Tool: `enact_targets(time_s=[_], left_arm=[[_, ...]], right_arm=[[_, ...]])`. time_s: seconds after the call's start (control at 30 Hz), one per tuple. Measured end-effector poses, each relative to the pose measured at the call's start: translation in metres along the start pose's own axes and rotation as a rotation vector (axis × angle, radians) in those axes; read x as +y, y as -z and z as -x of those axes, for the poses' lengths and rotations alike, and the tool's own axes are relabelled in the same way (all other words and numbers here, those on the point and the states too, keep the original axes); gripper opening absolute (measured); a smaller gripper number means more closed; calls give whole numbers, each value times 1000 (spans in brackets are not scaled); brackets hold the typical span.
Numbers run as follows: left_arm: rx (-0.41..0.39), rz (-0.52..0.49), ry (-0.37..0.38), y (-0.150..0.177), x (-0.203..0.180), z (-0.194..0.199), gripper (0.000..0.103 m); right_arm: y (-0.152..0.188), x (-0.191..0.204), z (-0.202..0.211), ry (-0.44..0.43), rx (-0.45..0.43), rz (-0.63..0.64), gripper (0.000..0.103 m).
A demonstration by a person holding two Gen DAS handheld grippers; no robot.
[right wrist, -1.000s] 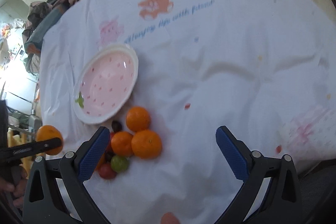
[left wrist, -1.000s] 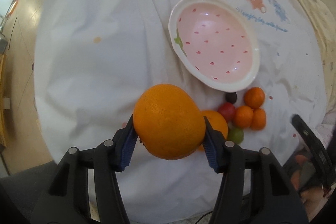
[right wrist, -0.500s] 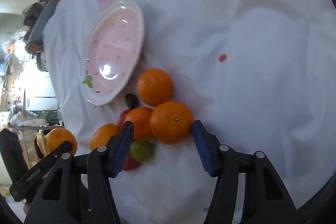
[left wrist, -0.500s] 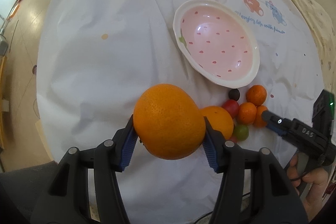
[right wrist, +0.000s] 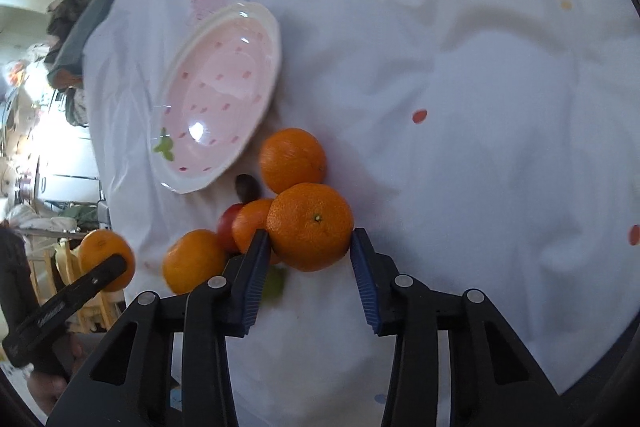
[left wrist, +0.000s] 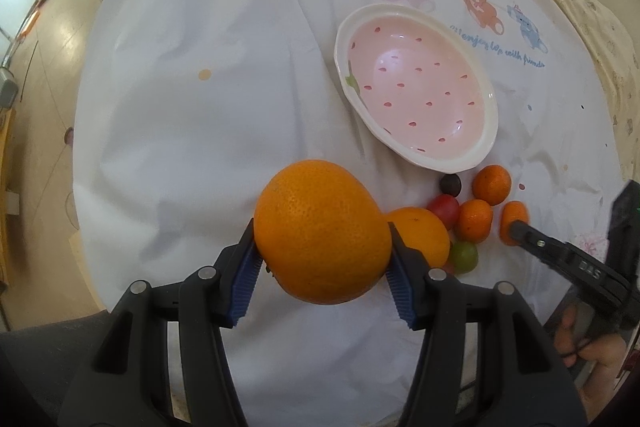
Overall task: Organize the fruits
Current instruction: 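Grasp a mandarin with the right tool while the left tool lifts the large orange, then carry both fruits over the pink bowl and open the right tool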
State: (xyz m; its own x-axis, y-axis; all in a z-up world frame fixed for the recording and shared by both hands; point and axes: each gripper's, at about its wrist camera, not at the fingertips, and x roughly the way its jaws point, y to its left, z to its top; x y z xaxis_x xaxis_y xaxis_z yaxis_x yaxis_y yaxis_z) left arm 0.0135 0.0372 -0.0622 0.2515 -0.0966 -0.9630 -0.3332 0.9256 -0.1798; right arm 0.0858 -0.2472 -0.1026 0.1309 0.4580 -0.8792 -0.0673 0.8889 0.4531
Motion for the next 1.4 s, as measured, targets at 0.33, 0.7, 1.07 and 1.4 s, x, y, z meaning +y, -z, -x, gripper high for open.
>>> enact_targets(time_s=[0.33, 0.7, 1.07, 1.4], left_arm=[[-52, -41, -33, 4, -8, 9, 53], [-117, -101, -14, -45, -26, 33, 53], [-102, -148, -28, -106, -46, 0, 53], [-74, -199, -14, -125, -62, -47, 53]], right_arm=[[0, 10, 45, -52, -176, 35, 43], [-52, 42, 68, -193, -288, 141, 43], [-117, 61, 26, -155, -210, 216, 43], [-149, 63, -25, -122, -124, 222, 43]])
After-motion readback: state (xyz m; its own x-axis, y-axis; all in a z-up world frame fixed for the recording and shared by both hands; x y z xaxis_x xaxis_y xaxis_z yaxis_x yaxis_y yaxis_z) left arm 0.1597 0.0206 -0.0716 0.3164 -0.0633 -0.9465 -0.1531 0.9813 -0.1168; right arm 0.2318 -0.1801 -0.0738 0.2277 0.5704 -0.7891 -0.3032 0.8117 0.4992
